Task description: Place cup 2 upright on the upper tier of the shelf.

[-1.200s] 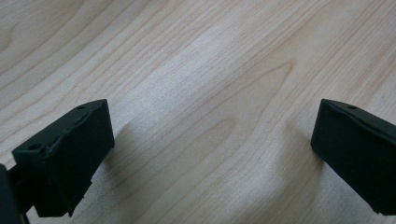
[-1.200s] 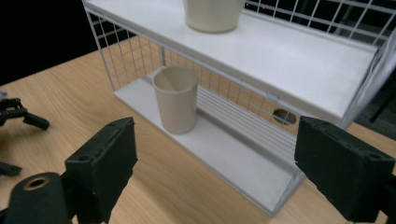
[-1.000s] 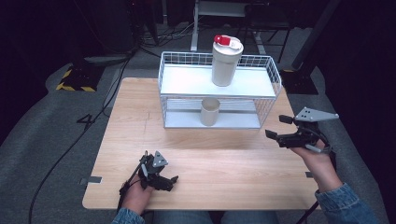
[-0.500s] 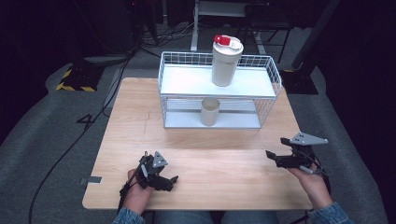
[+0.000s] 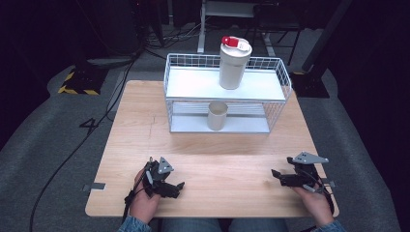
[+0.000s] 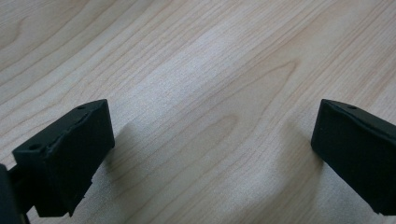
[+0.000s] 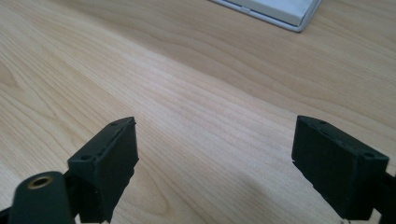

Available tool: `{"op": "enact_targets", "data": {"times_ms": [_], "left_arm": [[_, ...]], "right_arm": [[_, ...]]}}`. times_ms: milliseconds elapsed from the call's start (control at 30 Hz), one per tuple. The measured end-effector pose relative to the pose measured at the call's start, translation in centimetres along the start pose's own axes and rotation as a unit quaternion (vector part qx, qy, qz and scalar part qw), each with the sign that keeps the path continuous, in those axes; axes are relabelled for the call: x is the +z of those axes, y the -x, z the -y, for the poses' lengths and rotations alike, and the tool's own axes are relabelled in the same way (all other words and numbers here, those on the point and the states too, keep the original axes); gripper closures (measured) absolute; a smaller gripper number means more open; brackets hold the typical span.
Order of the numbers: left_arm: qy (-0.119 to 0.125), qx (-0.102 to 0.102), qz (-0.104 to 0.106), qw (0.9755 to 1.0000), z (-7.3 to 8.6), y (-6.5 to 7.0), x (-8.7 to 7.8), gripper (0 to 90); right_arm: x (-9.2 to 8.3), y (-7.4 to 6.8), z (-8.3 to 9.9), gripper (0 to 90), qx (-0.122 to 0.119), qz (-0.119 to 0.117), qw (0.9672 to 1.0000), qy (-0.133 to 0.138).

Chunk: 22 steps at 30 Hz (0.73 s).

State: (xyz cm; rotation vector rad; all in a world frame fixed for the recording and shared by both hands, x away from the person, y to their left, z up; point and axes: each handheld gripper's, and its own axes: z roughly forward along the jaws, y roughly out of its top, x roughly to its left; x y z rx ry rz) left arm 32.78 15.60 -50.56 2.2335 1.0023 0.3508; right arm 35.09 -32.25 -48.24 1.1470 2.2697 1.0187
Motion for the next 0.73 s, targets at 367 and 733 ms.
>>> {"op": "enact_targets", "data": {"times_ms": [367,733], "left_arm": [[-0.001,-0.005,-0.004,1.0,0.0,0.1,0.0,0.0],[-0.001,-0.007,-0.005,1.0,0.0,0.2,0.0,0.0]], "right_arm": [[1.6,-0.5,1.3,7.2,0.013,0.002,0.9993,-0.036],[1.2,-0.8,2.0,6.2,0.025,0.015,0.9992,-0.027]]}}
